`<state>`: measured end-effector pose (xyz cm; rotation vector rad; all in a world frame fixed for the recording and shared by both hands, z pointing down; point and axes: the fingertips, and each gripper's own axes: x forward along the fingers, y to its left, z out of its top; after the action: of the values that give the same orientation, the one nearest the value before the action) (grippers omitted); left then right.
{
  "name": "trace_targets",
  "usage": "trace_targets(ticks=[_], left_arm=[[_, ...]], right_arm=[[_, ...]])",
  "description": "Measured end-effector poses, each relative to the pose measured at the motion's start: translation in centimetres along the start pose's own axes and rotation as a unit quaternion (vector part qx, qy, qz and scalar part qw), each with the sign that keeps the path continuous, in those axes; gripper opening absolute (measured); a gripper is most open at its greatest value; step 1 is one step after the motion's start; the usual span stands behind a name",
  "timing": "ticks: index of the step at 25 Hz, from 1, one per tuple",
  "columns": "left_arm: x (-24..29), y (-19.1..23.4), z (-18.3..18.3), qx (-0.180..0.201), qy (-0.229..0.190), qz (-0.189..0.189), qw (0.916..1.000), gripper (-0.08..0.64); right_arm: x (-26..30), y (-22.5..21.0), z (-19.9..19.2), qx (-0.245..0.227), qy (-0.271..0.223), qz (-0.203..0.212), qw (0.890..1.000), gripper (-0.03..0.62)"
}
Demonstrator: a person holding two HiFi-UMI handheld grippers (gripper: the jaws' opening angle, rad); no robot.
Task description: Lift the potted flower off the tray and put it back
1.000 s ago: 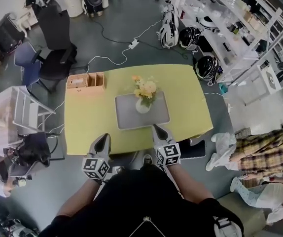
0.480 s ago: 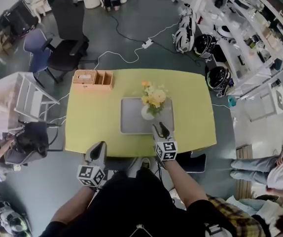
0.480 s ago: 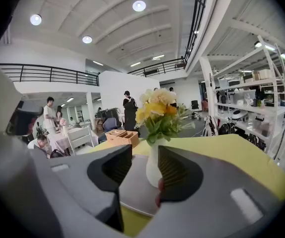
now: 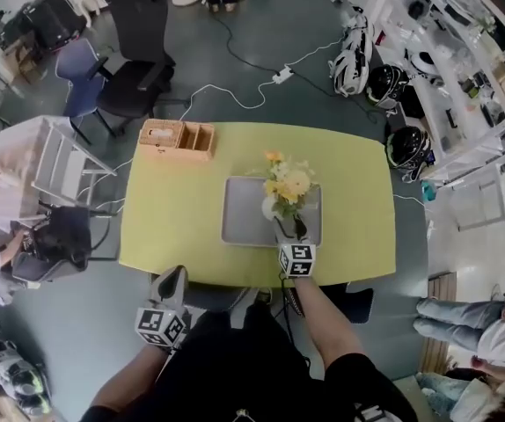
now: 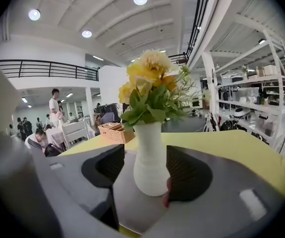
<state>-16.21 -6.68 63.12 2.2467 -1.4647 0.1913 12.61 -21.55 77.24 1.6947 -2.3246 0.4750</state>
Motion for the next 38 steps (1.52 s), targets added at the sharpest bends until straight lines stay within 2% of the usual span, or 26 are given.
trace_targets(ticks=[7,12,18,20,22,32,38], left_arm=[[-0.1,0.9,-0.8,-0.006,0.006,0.025,0.9996,0.008],[-0.6,0.8,-1.5,0.001,0.012,0.032,0.9994,0.008],[-1.3,1.3,-2.2,-0.009,0.016,0.049,0.9986,0.008],[-1.4,1.6,-2.3,-0.010,0.014,0.055,0.9984,0.008],[-1.5,1.8,-2.3,-0.010,0.012,0.058,0.9982,0.008],[-2.9,2.9,-2.0,-0.012,0.003,0.062,0.9980,0.008],[-3.1,2.9,-0.7,-0.011,-0.008,0.048,0.9987,0.008]], right_arm=[[3.4,-0.6,-0.3,-0.008,-0.010,-0.009,1.000,0.285],[4.6,-0.8,-0.1,-0.007,-0.017,-0.019,1.000,0.287],[5.6,-0.8,0.9,-0.012,-0.030,-0.032,0.999,0.287],[5.7,-0.9,1.1,-0.014,-0.032,-0.042,0.999,0.246],[5.9,-1.0,1.0,-0.017,-0.034,-0.049,0.998,0.239],[4.8,-0.1,1.4,-0.023,-0.035,-0.047,0.998,0.227],[2.0,0.5,3.7,-0.020,-0.042,-0.051,0.998,0.227]])
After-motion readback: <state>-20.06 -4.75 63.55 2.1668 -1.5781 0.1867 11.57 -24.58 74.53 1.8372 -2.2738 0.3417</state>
